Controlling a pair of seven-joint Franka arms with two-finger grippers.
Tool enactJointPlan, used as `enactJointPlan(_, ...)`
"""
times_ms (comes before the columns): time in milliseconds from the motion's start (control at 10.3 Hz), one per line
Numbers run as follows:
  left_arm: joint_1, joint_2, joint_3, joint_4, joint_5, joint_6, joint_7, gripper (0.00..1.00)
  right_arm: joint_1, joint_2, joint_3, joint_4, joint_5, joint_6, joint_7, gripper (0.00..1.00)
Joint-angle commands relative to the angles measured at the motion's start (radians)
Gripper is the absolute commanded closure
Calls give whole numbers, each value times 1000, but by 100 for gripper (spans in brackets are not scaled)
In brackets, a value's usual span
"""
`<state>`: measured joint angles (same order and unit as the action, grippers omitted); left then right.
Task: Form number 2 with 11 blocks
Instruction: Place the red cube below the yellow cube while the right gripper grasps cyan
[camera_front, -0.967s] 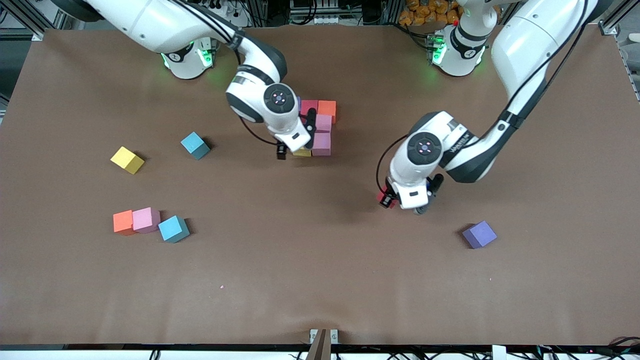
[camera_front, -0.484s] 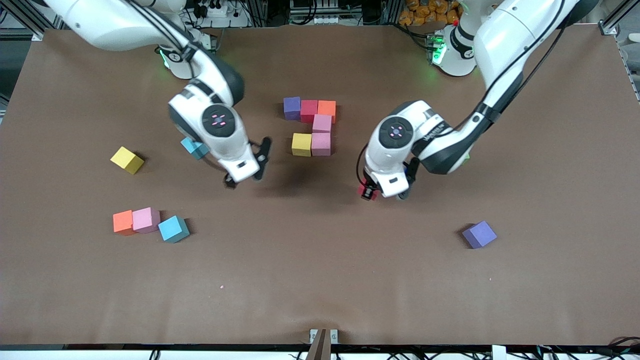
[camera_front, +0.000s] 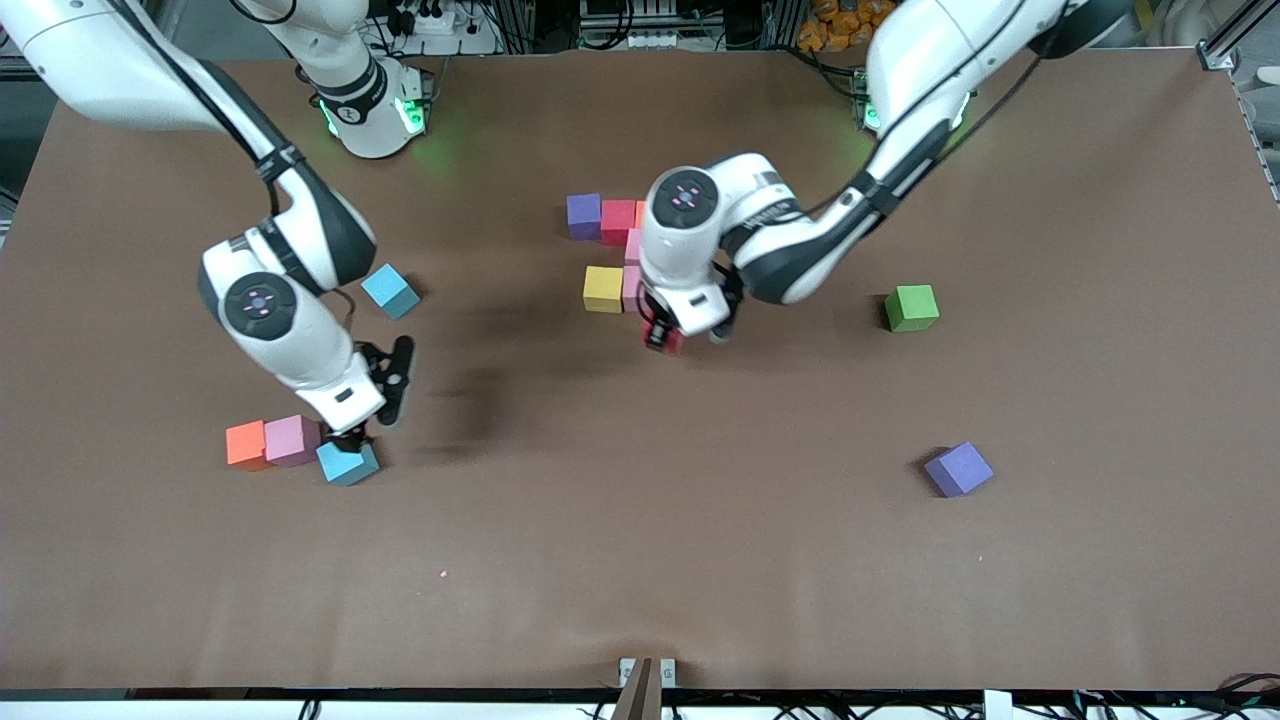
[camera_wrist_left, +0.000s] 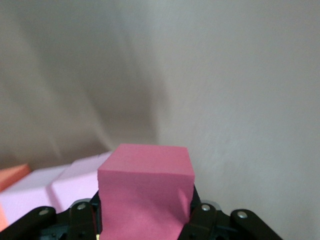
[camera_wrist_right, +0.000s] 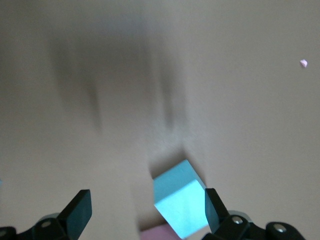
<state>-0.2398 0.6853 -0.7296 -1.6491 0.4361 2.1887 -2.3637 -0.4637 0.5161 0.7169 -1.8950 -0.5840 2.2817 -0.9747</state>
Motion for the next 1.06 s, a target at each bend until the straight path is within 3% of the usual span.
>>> enactJointPlan(0, -77, 31, 18, 99, -57, -20, -37, 74, -1, 42, -59, 19, -16, 99, -164, 0)
enactJointPlan(290, -231, 60, 94, 172, -98, -18, -130, 74, 7, 85, -66, 77, -28, 119, -298, 0)
enactJointPlan(484, -311, 94, 137, 224, -126, -12, -213, 74, 19, 136, -118, 77, -28, 168, -318, 0)
enactJointPlan(580, -332, 109, 140, 242, -128, -9, -254, 74, 31, 142, -149, 79, -30, 174, -337, 0)
enactJointPlan(967, -380, 131, 142, 252, -128, 17, -377, 74, 25, 162, -155, 85, -25, 176, -394, 0)
